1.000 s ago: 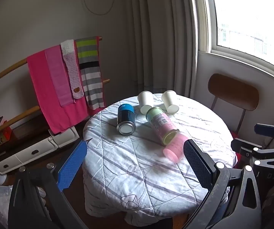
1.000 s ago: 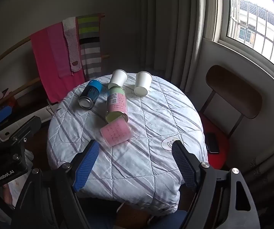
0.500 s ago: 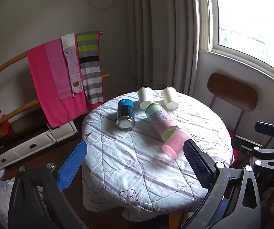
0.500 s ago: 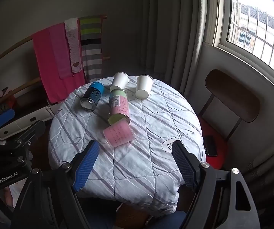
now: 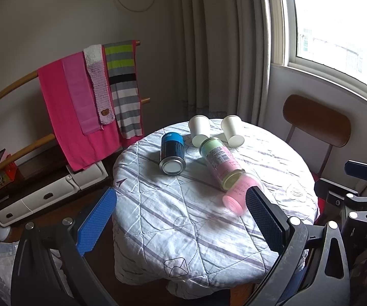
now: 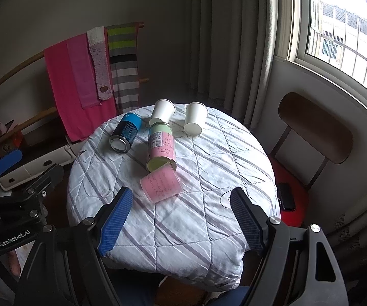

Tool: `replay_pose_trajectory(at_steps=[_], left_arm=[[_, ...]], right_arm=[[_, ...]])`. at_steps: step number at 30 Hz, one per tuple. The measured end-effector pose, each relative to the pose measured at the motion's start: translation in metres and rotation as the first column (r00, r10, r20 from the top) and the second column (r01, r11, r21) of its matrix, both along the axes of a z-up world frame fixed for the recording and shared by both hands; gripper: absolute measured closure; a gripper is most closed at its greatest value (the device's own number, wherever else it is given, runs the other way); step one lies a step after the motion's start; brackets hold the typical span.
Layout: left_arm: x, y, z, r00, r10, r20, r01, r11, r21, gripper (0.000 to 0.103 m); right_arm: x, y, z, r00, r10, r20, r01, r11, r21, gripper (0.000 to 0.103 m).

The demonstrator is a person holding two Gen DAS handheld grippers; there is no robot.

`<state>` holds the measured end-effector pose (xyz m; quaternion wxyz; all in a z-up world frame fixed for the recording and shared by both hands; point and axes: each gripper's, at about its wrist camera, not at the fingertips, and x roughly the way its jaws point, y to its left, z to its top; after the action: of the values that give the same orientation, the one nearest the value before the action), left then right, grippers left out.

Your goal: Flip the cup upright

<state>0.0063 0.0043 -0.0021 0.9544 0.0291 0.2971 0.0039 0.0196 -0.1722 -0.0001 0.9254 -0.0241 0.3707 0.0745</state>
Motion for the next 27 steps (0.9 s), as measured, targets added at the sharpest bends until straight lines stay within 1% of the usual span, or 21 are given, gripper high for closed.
replay_pose_trajectory(at_steps=[10, 14, 17, 21, 27], left_arm=[[0.022, -0.006, -0.011, 0.999, 0.006, -0.049, -0.005, 1.000, 0.018, 0.001], [0.035, -0.007, -0.017, 0.997, 0.007, -0.077, -0.007, 1.000, 0.001, 0.001], [0.047, -0.010, -0.022, 0.996, 0.018, -0.089, -0.018, 1.000, 0.003, 0.001], [0.068, -0.017, -0.030, 0.994, 0.042, -0.100, -0.041, 0.999, 0.010, 0.001], [0.111, -0.033, -0.042, 0.990, 0.059, -0.130, -0.057, 0.998, 0.020, 0.001]], right_arm=[[0.016, -0.007, -0.014, 0.999, 0.008, -0.032, -0.008, 1.000, 0.019, 0.023], [0.025, -0.015, -0.018, 0.999, 0.009, -0.043, -0.009, 1.000, 0.021, 0.023], [0.035, -0.021, -0.021, 0.999, 0.016, -0.045, -0.015, 0.999, 0.029, 0.023], [0.054, -0.029, -0.027, 0.998, 0.039, -0.051, -0.037, 0.998, 0.043, 0.023], [0.096, -0.042, -0.042, 0.993, 0.090, -0.075, -0.086, 0.994, 0.065, 0.023]])
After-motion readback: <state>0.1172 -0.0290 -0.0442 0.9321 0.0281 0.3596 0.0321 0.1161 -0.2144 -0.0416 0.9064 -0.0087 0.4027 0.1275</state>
